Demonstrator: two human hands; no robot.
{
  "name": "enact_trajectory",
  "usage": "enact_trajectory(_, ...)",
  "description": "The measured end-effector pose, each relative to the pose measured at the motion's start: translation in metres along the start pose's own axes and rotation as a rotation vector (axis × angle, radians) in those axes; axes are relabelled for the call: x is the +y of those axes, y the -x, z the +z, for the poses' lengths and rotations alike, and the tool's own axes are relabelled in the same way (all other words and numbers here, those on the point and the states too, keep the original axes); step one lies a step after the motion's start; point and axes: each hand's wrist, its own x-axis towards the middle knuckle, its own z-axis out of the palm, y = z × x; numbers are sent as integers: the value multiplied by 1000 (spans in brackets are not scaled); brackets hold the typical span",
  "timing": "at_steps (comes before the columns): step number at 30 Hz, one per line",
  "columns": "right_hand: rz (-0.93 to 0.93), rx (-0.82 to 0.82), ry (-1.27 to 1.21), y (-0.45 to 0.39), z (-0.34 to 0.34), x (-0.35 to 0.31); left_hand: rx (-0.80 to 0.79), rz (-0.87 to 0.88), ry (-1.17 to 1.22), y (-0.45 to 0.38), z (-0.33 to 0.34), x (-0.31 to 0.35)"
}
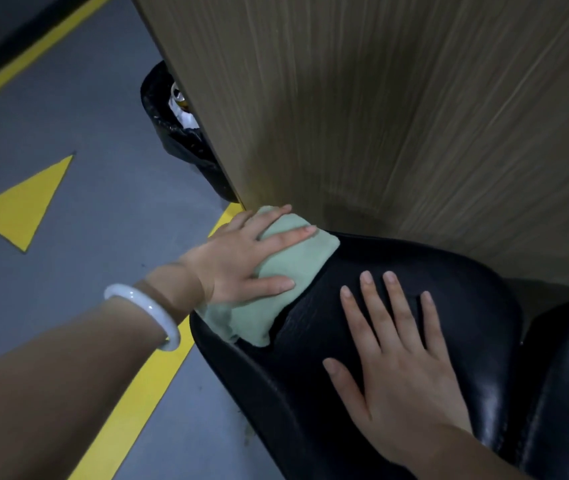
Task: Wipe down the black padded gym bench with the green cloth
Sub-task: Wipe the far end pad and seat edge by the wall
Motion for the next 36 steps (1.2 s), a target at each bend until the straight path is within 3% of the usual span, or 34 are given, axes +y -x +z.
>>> enact_trajectory(4,-4,-13,1,0,-2,1,-66,-30,-183,10,-14,8)
enact_trajectory(6,1,-6,-4,0,-2,1,-110,-235,11,11,-15,24)
enact_trajectory(8,-8,15,-7,0,-1,2,-53,-496,284,3,-8,45)
enact_trajectory(10,-16,39,-13,0,0,2,61,-623,274,-7,4,62)
enact_trajectory(12,-19,60,-20,-1,1,3,185,-644,194,-11,15,67)
enact_trajectory(15,-25,80,-18,-1,2,2,260,-578,131,-10,19,57)
enact_trajectory(23,-24,105,-20,0,5,1,142,-211,-21,-25,4,39)
enact_trajectory(31,-47,174,-57,1,6,3,118,-99,-67,-39,1,48)
enact_trajectory(36,-46,255,-97,-1,7,5,144,22,-10,-13,6,16)
